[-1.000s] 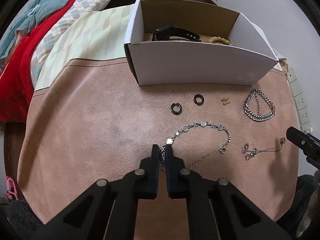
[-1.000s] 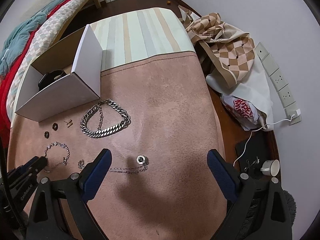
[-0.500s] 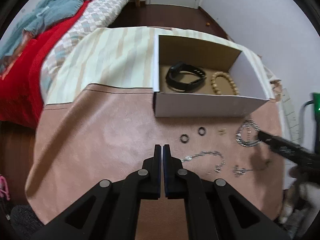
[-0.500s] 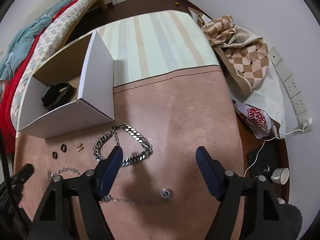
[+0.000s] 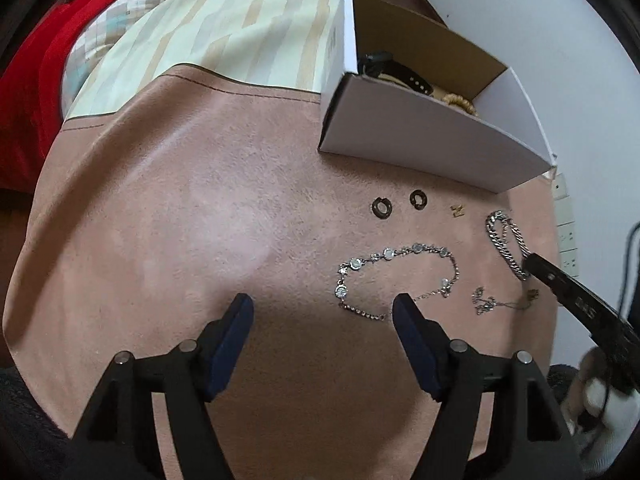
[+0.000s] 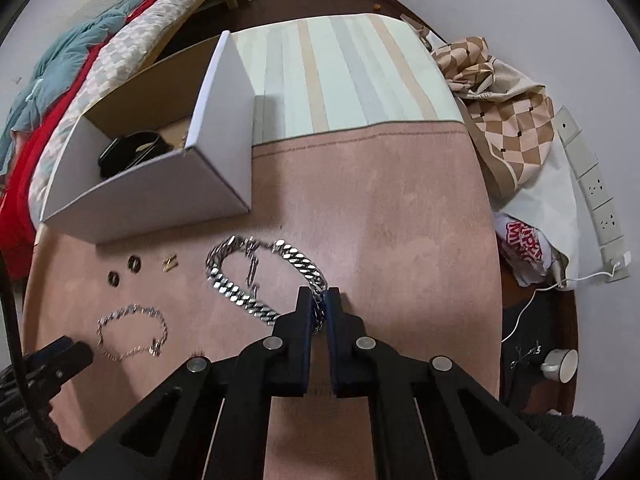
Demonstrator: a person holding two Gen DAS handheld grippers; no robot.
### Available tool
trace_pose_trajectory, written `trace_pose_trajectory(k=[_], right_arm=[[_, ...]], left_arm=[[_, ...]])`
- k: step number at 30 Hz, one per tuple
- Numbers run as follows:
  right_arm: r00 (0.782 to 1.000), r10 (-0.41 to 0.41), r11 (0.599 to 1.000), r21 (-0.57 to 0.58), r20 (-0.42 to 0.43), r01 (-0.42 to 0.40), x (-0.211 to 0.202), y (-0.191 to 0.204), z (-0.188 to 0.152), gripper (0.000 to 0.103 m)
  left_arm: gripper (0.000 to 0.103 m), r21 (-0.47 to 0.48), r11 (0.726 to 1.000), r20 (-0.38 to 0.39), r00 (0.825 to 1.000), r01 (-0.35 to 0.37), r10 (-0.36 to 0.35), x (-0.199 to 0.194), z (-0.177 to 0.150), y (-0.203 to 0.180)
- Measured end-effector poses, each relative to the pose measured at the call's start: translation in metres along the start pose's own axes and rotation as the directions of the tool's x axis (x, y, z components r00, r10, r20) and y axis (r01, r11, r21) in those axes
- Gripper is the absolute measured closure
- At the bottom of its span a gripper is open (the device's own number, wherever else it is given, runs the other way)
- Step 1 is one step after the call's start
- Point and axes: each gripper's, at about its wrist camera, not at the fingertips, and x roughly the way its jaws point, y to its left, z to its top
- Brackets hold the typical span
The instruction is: Organize jewelry
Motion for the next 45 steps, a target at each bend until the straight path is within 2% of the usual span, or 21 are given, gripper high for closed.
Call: trace_pose_trajectory(k=[9,10,12,13,14,19,22,28,36,40,42,43,45], right_arm=[[1.000,0.002,1.000,-0.002,0.012,-0.002,-0.006,0.003,-0.012,0.097],[1.000,0.003,1.000,0.000,0.011,-0.003,-0.007,0.002,-0.012,0.097],[1.000,0.004,1.000,0.002,0.013,-0.004,-0.007,0.001,-0.011,0.097],[1.000,0.004,1.000,0.003,0.013,-0.005,-0.007,0.001,-0.011,0.097],[1.000,0.004,1.000,0.005,0.014,-0.004,-0.007,0.001,-0.010,0.097],[1.000,0.009,1.000,0.021,0.021,-0.009,-0.007,-0.001,-0.009,0.097],[0.999,0.022,0.999,0.029,0.036,-0.023,-0.013,-0.003,-0.008,0.097],[0.993,0.061,0.997,0.041,0.098,-0.065,-0.040,-0.004,-0.001,0.098],[0.977,0.127,0.991,0.009,0.168,-0.131,-0.079,0.013,0.015,0.098],[0.965,0.152,0.988,-0.026,0.213,-0.150,-0.103,0.023,0.023,0.098],[0.961,0.159,0.987,-0.044,0.226,-0.153,-0.113,0.028,0.026,0.098],[0.960,0.161,0.987,-0.054,0.228,-0.153,-0.116,0.031,0.027,0.098],[0.960,0.156,0.987,-0.067,0.234,-0.144,-0.117,0.034,0.027,0.098]], left_arm=[[0.034,0.116,0.987,0.030,0.994,-0.108,0.106,0.018,0.008,-0.040],[0.040,0.129,0.984,0.036,0.993,-0.120,0.116,0.019,0.008,-0.044],[0.065,0.170,0.975,0.058,0.989,-0.147,0.139,0.018,0.008,-0.052],[0.095,0.189,0.972,0.064,0.989,-0.141,0.131,0.017,0.008,-0.056],[0.102,0.189,0.975,0.049,0.993,-0.114,0.106,0.018,0.008,-0.056],[0.103,0.160,0.987,0.021,1.000,-0.015,0.012,0.018,0.008,-0.059],[0.103,0.140,0.990,0.047,0.998,0.024,-0.031,0.002,0.007,-0.055],[0.103,0.148,0.988,0.132,0.989,0.053,-0.073,-0.047,0.018,-0.036],[0.103,0.178,0.979,0.215,0.967,0.097,-0.135,-0.098,0.031,-0.045],[0.102,0.214,0.972,0.211,0.966,0.102,-0.148,-0.102,0.041,-0.051],[0.097,0.216,0.973,0.175,0.977,0.083,-0.122,-0.092,0.043,-0.050],[0.092,0.192,0.977,0.112,0.988,0.087,-0.110,-0.078,0.044,-0.046],[0.067,0.156,0.983,0.044,0.993,0.098,-0.106,-0.053,0.041,-0.037]])
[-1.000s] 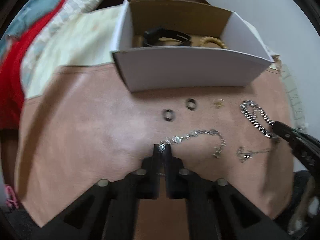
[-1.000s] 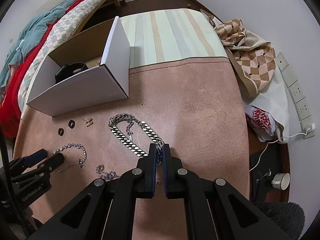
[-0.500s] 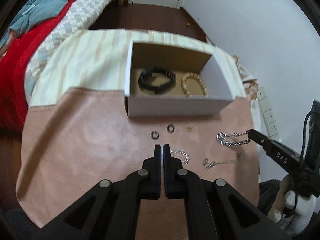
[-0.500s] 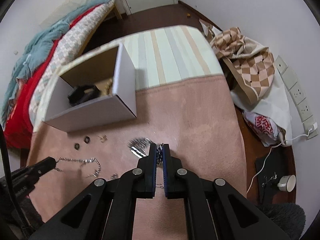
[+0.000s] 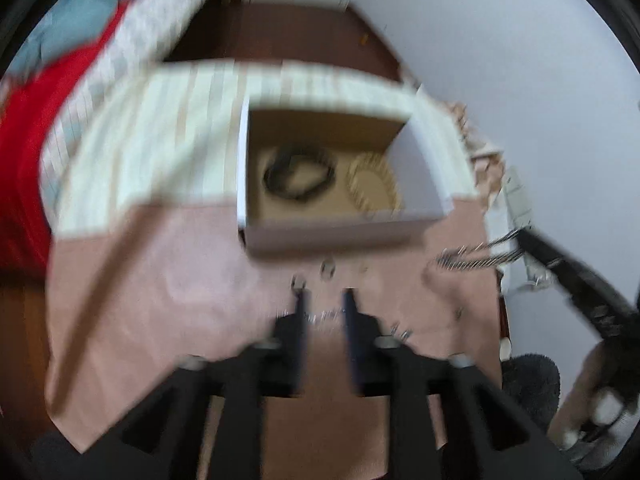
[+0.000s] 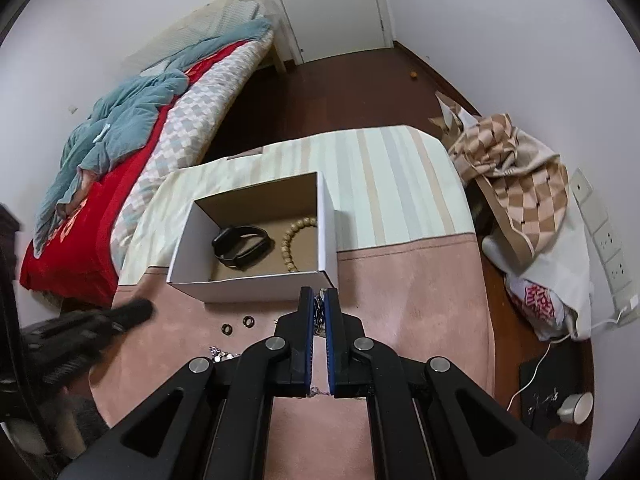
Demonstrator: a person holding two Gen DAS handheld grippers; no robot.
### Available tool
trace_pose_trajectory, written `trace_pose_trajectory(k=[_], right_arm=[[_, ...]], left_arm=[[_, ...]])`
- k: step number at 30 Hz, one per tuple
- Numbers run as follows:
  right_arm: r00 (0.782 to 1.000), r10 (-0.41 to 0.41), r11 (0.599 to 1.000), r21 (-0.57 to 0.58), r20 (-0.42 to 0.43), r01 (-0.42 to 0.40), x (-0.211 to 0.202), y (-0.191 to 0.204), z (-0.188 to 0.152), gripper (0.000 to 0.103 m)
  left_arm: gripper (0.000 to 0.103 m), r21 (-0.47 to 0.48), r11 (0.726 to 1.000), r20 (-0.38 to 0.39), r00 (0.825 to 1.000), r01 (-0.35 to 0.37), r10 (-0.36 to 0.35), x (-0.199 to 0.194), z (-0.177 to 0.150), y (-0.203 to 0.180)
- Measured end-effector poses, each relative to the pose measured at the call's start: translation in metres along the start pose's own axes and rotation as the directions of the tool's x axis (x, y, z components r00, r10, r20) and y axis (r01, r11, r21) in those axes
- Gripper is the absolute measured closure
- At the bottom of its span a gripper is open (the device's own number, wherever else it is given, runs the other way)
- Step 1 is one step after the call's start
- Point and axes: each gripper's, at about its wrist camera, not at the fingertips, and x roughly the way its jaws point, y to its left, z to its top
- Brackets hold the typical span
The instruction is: Organize jewelry
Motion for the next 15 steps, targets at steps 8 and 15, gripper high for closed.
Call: trace_pose_trajectory(k=[8,15], right_arm=[[0.998,-0.037,0.999,0.010,-0.055,0.038,0.030,-0.010,-0.021,0.098],[0.995,-0.065,0.997,0.030,-0.081,0.068,0.045,-0.023,-0.032,0.098]], left_arm=[[0.036,-0.040,0.997,-0.071,0.996,-0.059,0.056,0.055,-0.024,0.009],[0.076,0.048,0.989,-0.030,0.989,-0.143,0.144,0.070,-0.025,-0.015]])
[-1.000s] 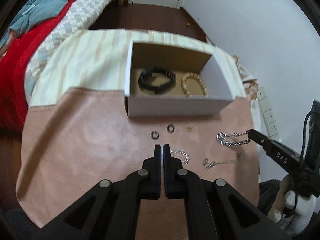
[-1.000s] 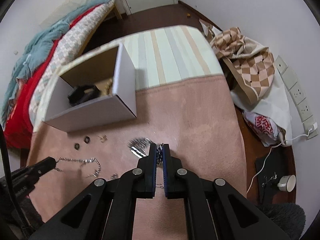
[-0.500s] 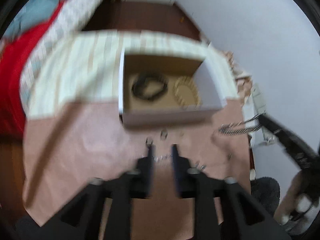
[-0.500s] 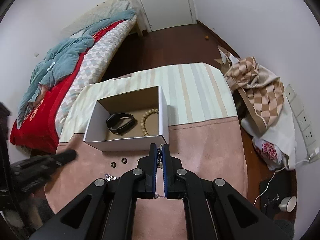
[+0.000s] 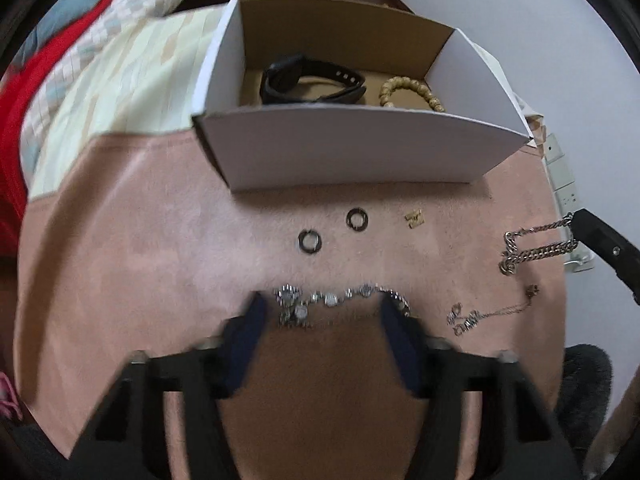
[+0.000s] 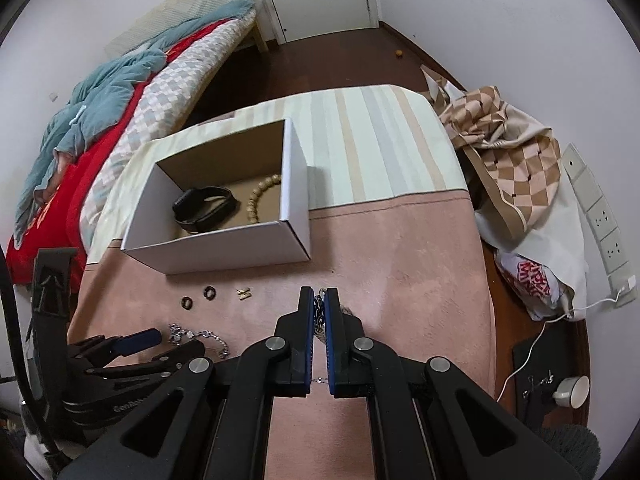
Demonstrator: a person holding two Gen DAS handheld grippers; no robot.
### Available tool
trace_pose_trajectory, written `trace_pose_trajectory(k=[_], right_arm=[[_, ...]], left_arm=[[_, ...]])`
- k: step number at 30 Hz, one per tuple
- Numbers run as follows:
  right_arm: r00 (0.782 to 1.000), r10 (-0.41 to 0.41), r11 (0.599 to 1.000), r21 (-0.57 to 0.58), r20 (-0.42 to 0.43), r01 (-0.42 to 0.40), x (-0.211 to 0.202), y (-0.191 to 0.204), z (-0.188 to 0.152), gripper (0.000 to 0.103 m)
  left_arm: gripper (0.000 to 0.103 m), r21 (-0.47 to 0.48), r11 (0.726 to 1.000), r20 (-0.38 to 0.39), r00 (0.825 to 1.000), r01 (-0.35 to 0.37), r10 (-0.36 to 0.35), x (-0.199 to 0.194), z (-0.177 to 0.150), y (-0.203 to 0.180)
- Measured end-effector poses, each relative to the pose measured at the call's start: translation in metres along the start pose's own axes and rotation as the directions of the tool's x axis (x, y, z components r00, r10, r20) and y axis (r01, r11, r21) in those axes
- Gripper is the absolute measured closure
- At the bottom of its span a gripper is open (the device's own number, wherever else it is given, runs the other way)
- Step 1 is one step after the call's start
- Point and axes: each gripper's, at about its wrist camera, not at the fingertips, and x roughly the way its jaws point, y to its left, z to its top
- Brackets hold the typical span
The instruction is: Organize jewelry
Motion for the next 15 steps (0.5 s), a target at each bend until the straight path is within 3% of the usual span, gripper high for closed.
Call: trace_pose_trajectory(k=[1,8,15], right_arm=[[1.000,-0.004,1.000,0.000,0.001,0.004,0.001,0.000,0.000,0.098],[1.000,0.000,1.000,0.010,0.016,0.000,-0.003,-0.002,0.001,0.098],[0.997,0.032,0.999,0.021,0.071,-0.034,-0.030,-0.003,0.011,0.098]], left_arm=[[0.098,0.004,1.000,0.005,1.000,0.031,-0.031,0.000,0.000,-0.001],[0.099,-0.030,0.995,0.034,0.995,0.097,-0.096,-0.008,-0.007,0.003],[0.099,-0.034,0.983,0.148,0.974,0.178,-0.171,-0.071,-0.001,0.017]])
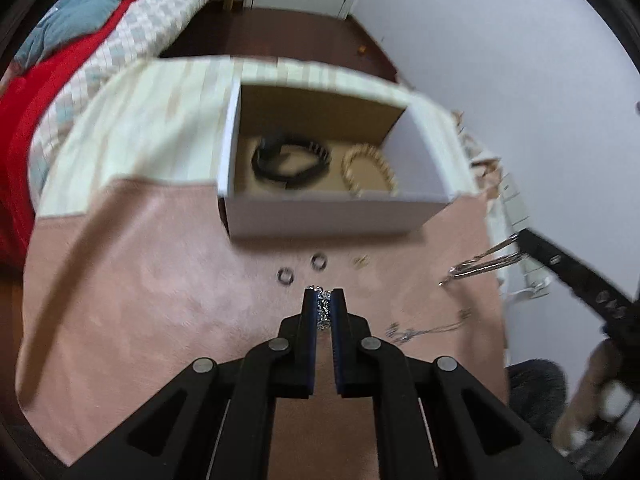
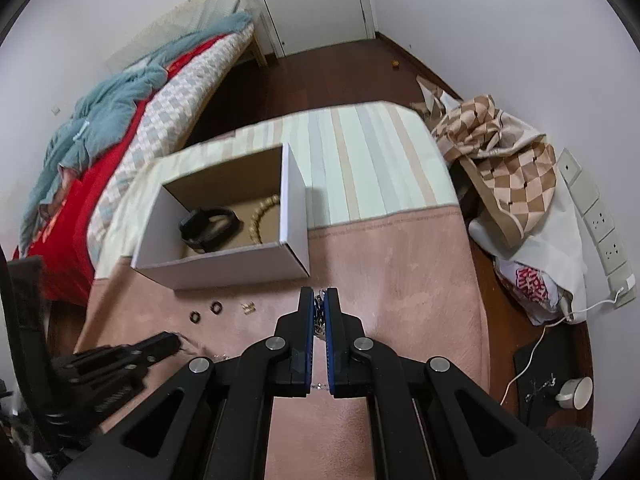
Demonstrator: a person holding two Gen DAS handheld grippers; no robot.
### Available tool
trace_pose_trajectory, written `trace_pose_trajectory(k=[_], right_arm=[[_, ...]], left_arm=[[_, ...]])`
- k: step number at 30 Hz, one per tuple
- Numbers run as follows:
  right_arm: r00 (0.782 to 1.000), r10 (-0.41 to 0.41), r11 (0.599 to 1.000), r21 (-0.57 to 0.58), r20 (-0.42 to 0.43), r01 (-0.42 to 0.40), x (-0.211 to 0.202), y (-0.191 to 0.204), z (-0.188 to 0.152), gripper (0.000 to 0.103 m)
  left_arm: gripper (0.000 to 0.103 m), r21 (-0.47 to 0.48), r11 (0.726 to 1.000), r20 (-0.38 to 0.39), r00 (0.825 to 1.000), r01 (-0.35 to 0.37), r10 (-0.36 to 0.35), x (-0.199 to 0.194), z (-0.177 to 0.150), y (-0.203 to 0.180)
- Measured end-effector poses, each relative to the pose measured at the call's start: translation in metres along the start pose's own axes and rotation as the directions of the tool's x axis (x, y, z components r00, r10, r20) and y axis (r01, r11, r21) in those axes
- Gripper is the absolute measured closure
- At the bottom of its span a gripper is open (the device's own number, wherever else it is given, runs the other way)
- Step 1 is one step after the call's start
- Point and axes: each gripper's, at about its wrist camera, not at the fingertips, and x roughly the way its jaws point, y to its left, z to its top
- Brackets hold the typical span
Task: Organize jewelry
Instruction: 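Lower link bracelet into the box with left tool while right tool releases the thick chain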
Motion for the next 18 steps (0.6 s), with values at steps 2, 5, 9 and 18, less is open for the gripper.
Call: trace_pose_trajectory(k=[2,5,9,18], right_arm=[[1.000,0.016,1.000,0.002,0.023,-0.016,-0.010,0.002,0.006,0.098],[0.997,0.056,0.998,0.002,0.046,-0.056,-0.024,0.008,0.017,0.098],[0.991,0.115,0.993,-0.020,0.074,-0.114,-0.041,0.022,0.041,0.098],[0.985,0.175,0.980,-0.101,0.004,-0.174,-0.003,0.053,0.100,0.098]], left_arm=[[0.099,-0.002,1.000,0.030,0.999,0.019,-0.019,-0.016,0.010,0.000],[0.099,-0.002,0.998,0.078,0.995,0.063,-0.063,-0.041,0.029,-0.004],[0.099,0.028,0.996,0.136,0.987,0.087,-0.090,-0.062,0.062,-0.017],[0.099,0.032,0.999,0.082,0.996,0.039,-0.041,-0.021,0.115,-0.002]])
